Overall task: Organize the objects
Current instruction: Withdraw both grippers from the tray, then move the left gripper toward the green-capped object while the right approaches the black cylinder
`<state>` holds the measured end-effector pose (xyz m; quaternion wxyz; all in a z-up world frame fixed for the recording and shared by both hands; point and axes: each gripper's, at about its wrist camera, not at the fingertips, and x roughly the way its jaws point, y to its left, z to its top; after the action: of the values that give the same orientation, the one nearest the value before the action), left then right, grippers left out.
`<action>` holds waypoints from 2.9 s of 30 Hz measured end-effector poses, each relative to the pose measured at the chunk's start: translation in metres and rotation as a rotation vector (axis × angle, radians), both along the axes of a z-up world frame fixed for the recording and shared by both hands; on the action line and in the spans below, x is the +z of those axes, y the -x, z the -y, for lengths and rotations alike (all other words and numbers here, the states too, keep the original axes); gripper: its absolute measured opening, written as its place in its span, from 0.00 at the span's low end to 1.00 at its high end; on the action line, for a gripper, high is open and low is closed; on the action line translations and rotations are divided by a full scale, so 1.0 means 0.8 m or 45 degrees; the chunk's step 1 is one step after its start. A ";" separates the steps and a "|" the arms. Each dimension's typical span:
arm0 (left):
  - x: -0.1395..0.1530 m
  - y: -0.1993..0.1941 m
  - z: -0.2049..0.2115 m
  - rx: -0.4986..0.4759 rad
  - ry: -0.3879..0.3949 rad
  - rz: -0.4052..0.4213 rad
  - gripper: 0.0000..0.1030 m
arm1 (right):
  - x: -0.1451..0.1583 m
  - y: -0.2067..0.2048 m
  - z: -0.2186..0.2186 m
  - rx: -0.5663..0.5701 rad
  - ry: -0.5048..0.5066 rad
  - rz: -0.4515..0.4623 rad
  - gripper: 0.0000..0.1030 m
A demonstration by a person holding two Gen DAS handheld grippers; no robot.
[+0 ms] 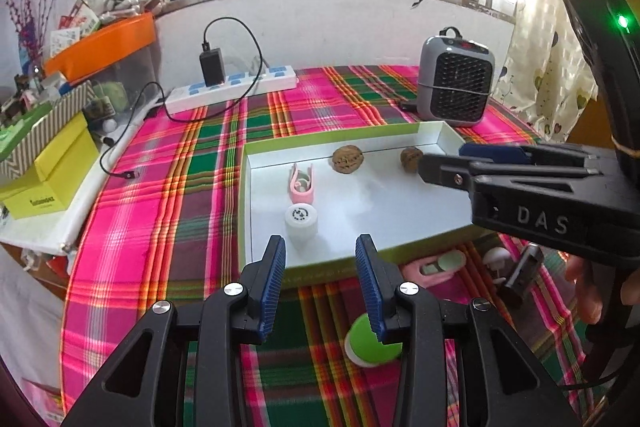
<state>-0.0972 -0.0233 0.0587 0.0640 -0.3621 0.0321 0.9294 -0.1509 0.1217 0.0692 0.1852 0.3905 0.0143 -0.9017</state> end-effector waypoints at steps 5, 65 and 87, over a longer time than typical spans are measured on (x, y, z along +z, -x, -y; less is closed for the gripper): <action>0.004 -0.019 -0.004 -0.006 0.023 -0.029 0.33 | 0.001 -0.026 -0.009 -0.019 -0.008 -0.033 0.44; -0.051 -0.055 -0.006 -0.116 -0.093 0.134 0.39 | -0.065 -0.101 -0.067 -0.303 -0.077 0.069 0.56; -0.052 -0.054 -0.002 -0.113 -0.110 0.137 0.39 | -0.061 -0.103 -0.077 -0.375 -0.100 0.091 0.56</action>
<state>-0.0540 -0.0219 0.0172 0.1222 -0.4068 0.0046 0.9053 -0.0688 0.1833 0.0207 0.0361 0.4271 -0.0143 -0.9034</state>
